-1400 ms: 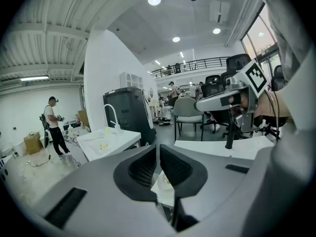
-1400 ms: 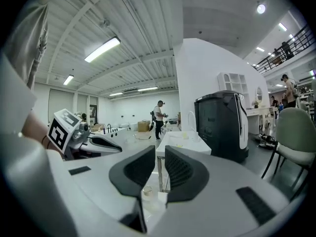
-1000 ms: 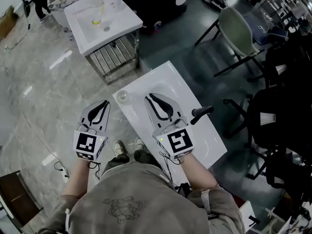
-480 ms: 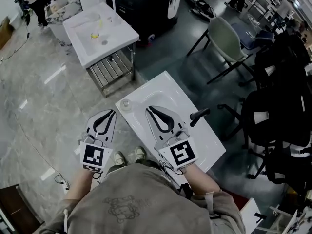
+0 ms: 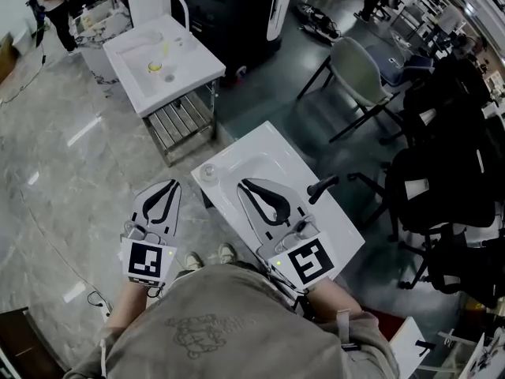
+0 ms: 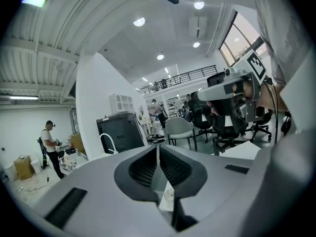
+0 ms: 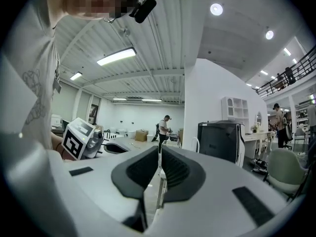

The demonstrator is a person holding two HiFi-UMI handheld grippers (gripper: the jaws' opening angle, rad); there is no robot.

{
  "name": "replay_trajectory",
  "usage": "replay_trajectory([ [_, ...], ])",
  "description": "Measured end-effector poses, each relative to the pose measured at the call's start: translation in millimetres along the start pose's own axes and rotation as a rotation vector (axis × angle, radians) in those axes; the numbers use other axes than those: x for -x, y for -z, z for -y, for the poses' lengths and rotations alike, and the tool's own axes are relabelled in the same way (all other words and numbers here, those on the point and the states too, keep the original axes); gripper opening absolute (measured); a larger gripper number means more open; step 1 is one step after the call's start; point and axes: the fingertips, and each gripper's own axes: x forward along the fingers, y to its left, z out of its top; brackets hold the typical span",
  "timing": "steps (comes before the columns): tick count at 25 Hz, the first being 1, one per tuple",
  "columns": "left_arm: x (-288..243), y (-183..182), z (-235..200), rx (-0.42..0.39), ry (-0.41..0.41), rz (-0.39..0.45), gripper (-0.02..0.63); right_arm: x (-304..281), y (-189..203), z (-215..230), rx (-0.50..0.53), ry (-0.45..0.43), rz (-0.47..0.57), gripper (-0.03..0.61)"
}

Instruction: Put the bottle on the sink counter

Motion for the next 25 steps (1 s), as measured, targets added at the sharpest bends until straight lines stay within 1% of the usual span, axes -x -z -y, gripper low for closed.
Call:
replay_trajectory([
  [4, 14, -8, -7, -0.001, -0.012, 0.010, 0.030, 5, -12, -10, 0.002, 0.030, 0.023, 0.040],
  [7, 22, -9, -11, -0.010, -0.012, 0.018, 0.029, 7, -11, -18, 0.001, 0.034, 0.015, 0.040],
  [12, 29, -3, -15, -0.002, -0.004, 0.007, 0.031, 5, -8, -28, -0.011, 0.046, 0.010, 0.040],
  [14, 31, -3, -17, -0.006, -0.001, 0.003, 0.031, 4, -8, -29, 0.005, 0.051, 0.009, 0.040],
  [16, 33, -3, -19, 0.004, -0.004, 0.005, 0.031, 5, -6, -30, 0.028, 0.051, -0.004, 0.040],
  [21, 36, -5, -21, -0.002, -0.003, 0.021, 0.030, 9, 1, -34, 0.027, 0.054, -0.050, 0.040],
  [25, 39, -5, -22, 0.029, -0.008, 0.014, 0.030, 7, -5, -35, 0.024, 0.061, -0.032, 0.040],
])
